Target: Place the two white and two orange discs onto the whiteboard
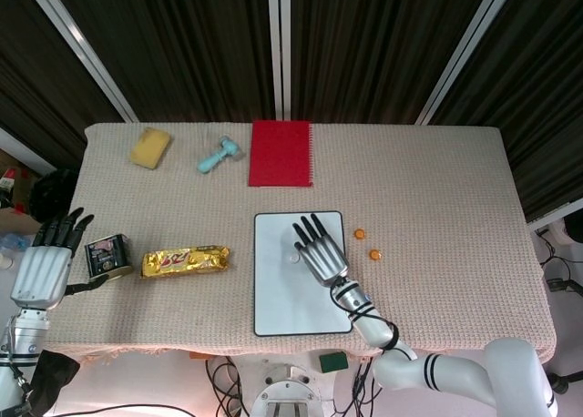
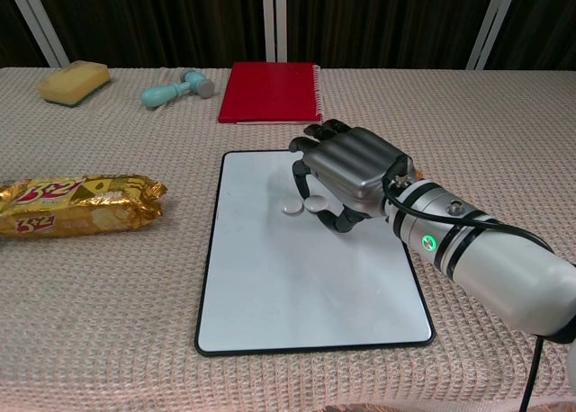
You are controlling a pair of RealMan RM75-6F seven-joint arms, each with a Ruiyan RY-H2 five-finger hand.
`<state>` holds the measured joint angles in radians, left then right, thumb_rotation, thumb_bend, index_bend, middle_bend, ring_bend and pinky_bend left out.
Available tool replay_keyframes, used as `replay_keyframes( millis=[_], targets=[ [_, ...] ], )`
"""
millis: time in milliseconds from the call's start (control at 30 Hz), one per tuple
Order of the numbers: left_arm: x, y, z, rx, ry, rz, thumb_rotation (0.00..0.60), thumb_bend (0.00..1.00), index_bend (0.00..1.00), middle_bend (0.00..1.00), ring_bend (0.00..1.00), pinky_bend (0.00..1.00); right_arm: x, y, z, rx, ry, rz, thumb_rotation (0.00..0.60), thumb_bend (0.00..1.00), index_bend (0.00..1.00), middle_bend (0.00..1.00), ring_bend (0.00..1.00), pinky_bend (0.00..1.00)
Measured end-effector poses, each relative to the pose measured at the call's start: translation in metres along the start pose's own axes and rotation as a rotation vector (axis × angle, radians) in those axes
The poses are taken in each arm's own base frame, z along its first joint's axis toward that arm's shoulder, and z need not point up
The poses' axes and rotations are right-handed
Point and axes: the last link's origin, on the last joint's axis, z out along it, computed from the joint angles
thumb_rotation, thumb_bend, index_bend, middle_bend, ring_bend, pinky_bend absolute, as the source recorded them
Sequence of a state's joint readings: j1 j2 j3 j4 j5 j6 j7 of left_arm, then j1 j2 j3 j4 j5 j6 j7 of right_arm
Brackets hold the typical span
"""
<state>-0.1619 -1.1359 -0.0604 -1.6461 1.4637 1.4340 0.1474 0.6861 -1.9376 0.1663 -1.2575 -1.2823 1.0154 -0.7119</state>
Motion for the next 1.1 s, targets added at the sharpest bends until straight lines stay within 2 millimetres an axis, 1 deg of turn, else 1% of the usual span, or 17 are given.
replay_keyframes(
  millis=[267,467,700,867,1100],
  targets=[
    [0.000,0.000,0.000,-0.001,-0.001,0.002,0.487,0.00,0.11,0.03,0.01,0.12,0.001,-0.002,0.001,0.004,0.000,-0.007,0.600,0.33,0.38,0.08,0.00,0.00],
    [0.000,0.000,0.000,-0.001,-0.003,0.001,0.482,0.00,0.11,0.03,0.01,0.12,0.002,-0.004,0.002,0.006,0.000,-0.004,0.600,0.33,0.30,0.08,0.00,0.00],
    [0.000,0.000,0.000,0.000,-0.004,0.002,0.486,0.00,0.11,0.03,0.01,0.12,0.003,-0.006,0.003,0.011,-0.002,-0.007,0.600,0.33,0.26,0.08,0.00,0.00],
    [0.000,0.000,0.000,-0.002,-0.003,0.002,0.485,0.00,0.11,0.03,0.01,0.12,0.004,-0.006,0.000,0.019,0.001,-0.008,0.600,0.31,0.23,0.08,0.00,0.00],
    [-0.001,0.000,0.001,-0.003,-0.008,0.004,0.486,0.00,0.11,0.03,0.01,0.12,0.012,-0.003,-0.010,0.023,0.016,0.006,0.600,0.31,0.21,0.07,0.00,0.00]
  ],
)
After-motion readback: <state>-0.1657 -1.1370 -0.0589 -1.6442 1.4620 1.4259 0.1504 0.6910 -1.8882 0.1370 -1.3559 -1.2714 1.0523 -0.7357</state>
